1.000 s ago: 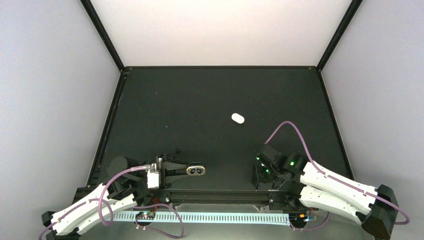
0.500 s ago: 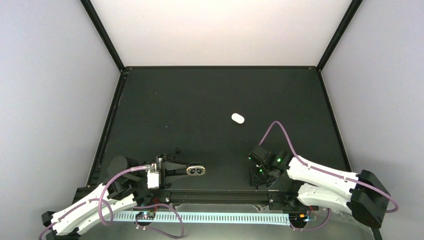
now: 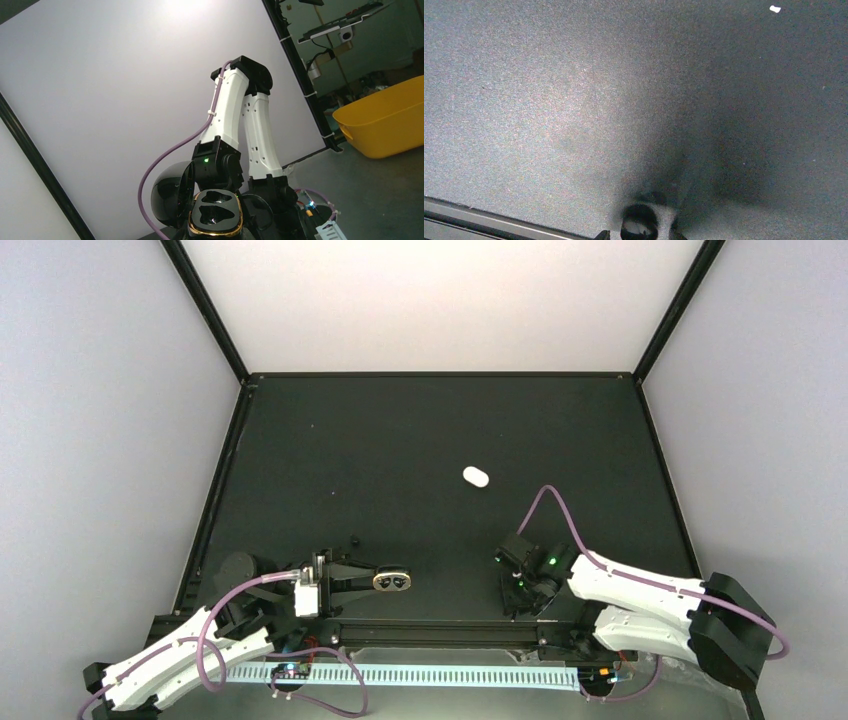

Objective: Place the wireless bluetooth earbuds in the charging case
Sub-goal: Pick up the earbud from the center of the board.

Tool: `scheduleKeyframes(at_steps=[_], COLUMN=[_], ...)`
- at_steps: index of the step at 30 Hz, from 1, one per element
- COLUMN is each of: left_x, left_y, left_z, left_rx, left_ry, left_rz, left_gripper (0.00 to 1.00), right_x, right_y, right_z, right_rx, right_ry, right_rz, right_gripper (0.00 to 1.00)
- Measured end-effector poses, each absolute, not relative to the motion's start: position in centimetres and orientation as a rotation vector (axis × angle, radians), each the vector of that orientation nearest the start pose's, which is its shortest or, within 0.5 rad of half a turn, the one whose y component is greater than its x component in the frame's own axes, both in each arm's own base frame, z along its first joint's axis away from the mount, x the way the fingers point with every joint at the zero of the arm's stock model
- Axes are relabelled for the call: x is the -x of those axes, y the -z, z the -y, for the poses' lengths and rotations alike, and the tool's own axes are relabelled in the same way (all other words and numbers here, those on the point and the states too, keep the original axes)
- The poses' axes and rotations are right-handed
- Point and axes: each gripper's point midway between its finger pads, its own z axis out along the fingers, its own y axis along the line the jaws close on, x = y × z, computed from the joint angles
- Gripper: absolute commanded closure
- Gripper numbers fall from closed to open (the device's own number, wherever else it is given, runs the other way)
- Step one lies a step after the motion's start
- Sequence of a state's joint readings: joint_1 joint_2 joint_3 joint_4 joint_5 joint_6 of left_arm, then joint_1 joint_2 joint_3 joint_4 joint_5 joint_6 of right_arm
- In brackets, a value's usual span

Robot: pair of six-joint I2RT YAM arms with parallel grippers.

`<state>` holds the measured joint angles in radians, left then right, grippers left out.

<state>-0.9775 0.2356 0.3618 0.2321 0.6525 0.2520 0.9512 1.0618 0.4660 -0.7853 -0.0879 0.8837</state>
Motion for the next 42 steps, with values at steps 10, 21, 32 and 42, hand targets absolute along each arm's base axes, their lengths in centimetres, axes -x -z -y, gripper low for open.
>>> scheduleKeyframes(at_steps=[10, 21, 32, 42], left_x=[-2.2, -2.2, -2.2, -2.3], left_y=[-33.9, -33.9, -33.7, -33.6], left_z=[22.1, 22.1, 22.1, 22.2], left_rx=[-1.194, -1.194, -1.198, -1.202], left_ry=[1.013, 1.013, 1.013, 1.009], left_rz=[-0.65, -0.649, -0.656, -0.663], left_gripper=[0.98, 0.98, 0.98, 0.98], right_x=[-8.9, -9.0, -10.7, -18.0], right_y=[-1.3, -1.1, -1.4, -5.4], right_z=[-15.0, -15.0, -16.6, -22.5], right_rx=[0.113, 0.117, 0.178, 0.308], right_ry=[-0.284, -0.238, -0.24, -0.307], right_rz=[-3.094, -3.115, -3.075, -2.836], right_gripper=[0.75, 0.84, 0.88, 0.89])
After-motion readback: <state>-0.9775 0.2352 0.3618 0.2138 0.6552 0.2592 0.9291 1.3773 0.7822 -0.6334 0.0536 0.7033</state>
